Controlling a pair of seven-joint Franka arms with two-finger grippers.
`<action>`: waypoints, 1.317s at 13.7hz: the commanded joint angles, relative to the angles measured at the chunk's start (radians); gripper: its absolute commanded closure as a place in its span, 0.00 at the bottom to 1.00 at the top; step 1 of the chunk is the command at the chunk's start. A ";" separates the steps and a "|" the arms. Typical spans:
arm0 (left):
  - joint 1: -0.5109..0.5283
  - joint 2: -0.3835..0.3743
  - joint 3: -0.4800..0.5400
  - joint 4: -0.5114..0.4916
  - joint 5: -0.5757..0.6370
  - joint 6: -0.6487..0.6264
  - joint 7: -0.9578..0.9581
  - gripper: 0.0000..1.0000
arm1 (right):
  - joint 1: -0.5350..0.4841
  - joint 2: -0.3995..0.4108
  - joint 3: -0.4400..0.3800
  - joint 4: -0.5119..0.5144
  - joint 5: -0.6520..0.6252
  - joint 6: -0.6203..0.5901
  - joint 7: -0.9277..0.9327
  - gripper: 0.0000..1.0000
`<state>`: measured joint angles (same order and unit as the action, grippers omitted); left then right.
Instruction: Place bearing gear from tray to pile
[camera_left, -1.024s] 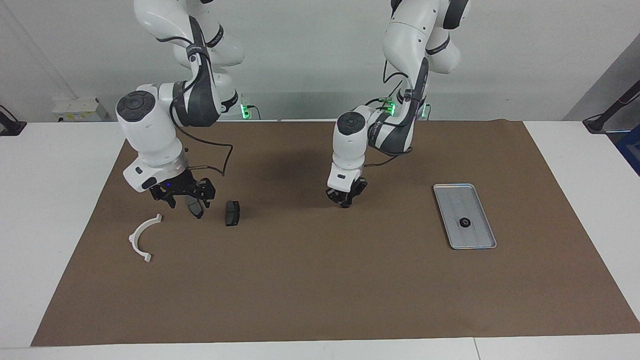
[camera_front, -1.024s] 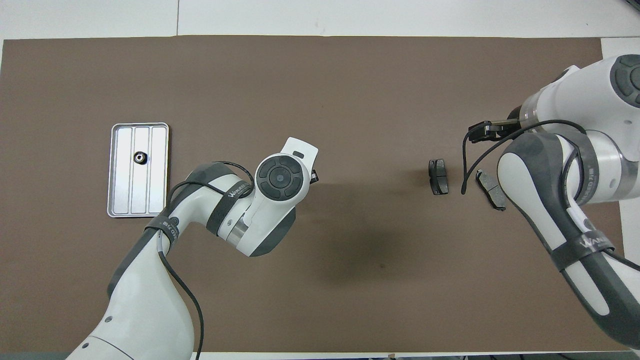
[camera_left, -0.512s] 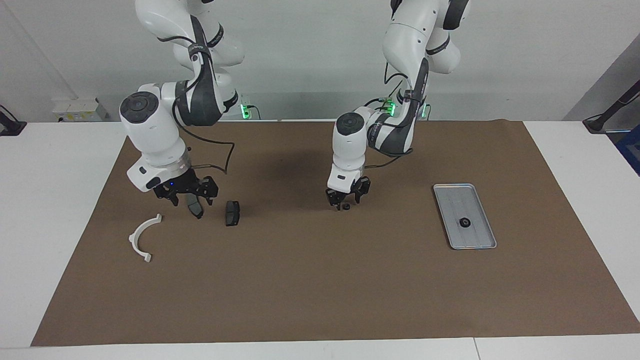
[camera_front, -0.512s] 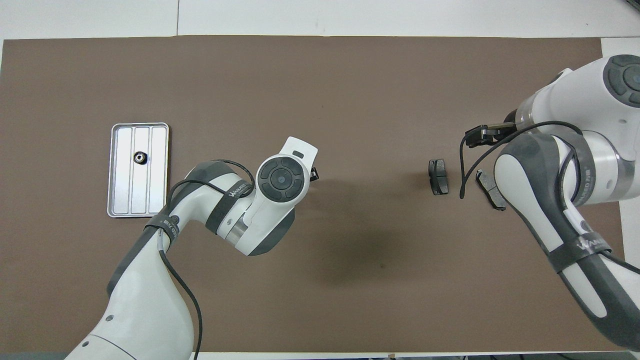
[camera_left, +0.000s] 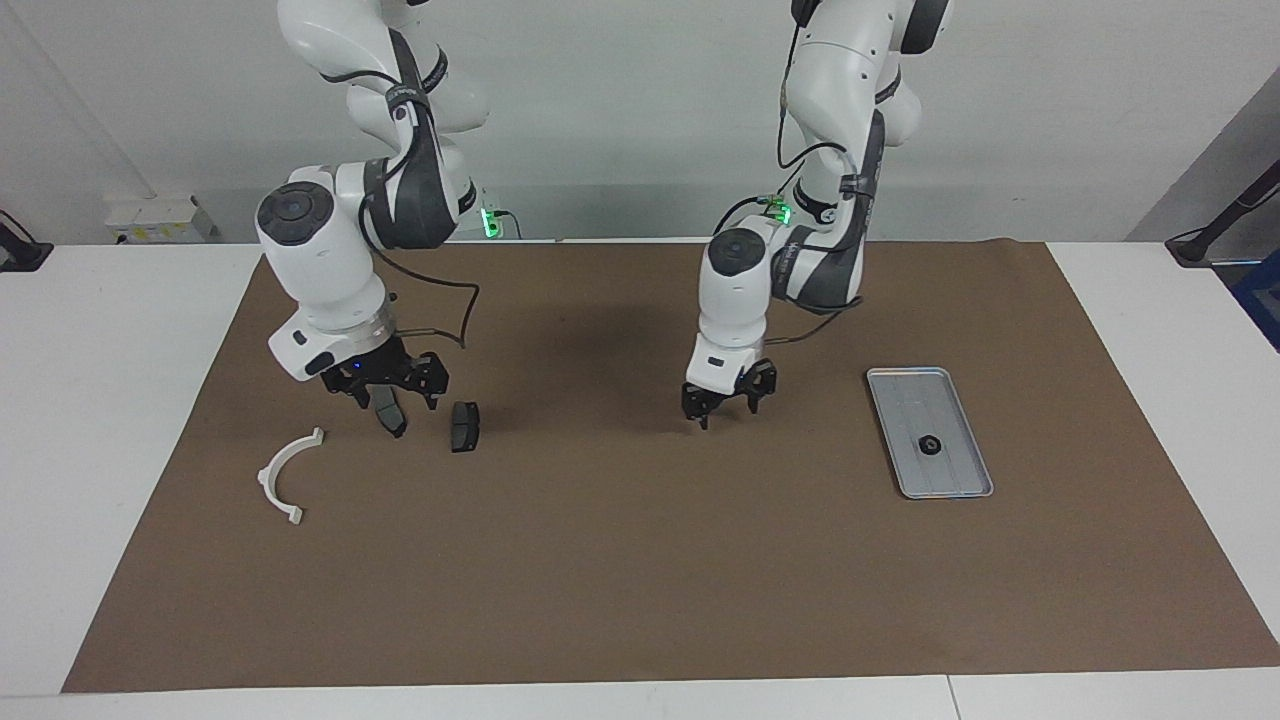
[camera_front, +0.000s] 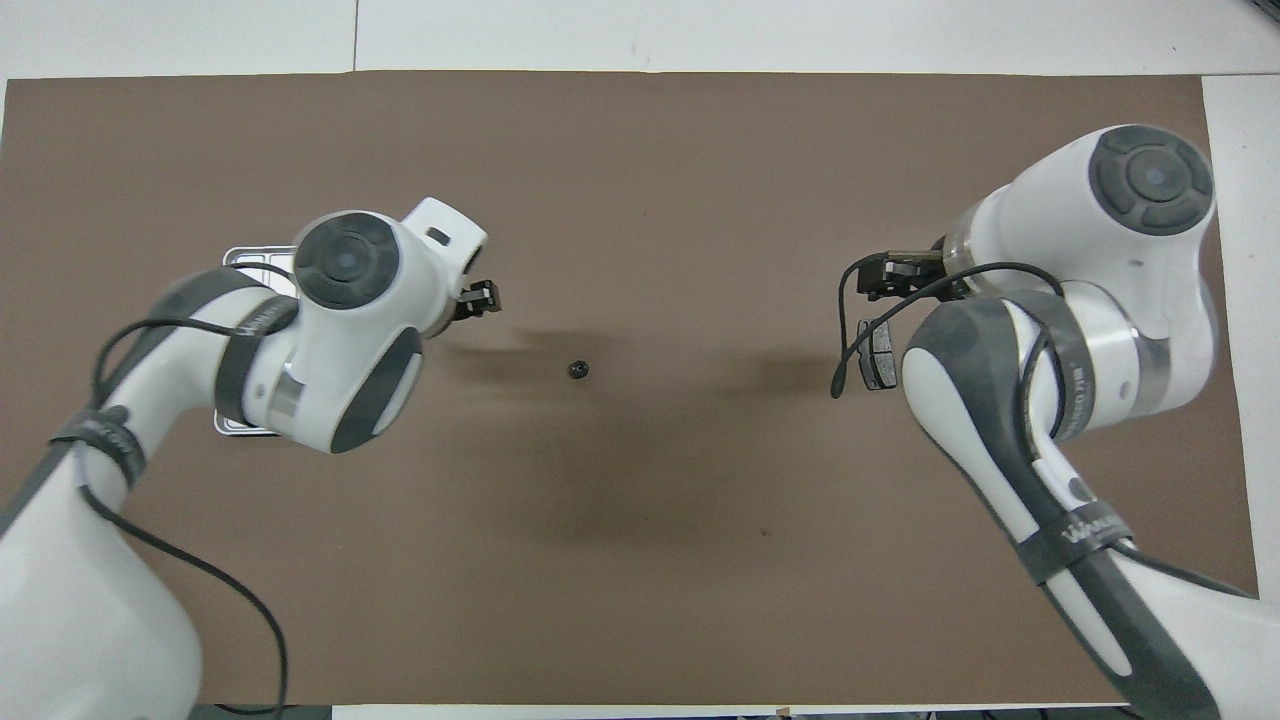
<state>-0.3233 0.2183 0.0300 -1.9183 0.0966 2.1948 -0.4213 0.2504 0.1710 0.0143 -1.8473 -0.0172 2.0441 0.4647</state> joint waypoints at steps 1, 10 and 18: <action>0.123 -0.031 -0.015 -0.030 -0.052 -0.007 0.227 0.10 | 0.100 -0.016 -0.002 -0.006 0.005 -0.015 0.200 0.00; 0.316 0.025 -0.013 -0.053 -0.135 0.088 0.542 0.14 | 0.383 0.162 -0.002 0.169 -0.001 0.013 0.660 0.00; 0.305 0.070 -0.013 -0.105 -0.144 0.206 0.538 0.14 | 0.455 0.466 -0.004 0.421 -0.043 -0.001 0.818 0.00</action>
<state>-0.0185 0.3034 0.0187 -1.9746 -0.0255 2.3475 0.1005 0.7088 0.5839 0.0139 -1.4907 -0.0404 2.0619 1.2614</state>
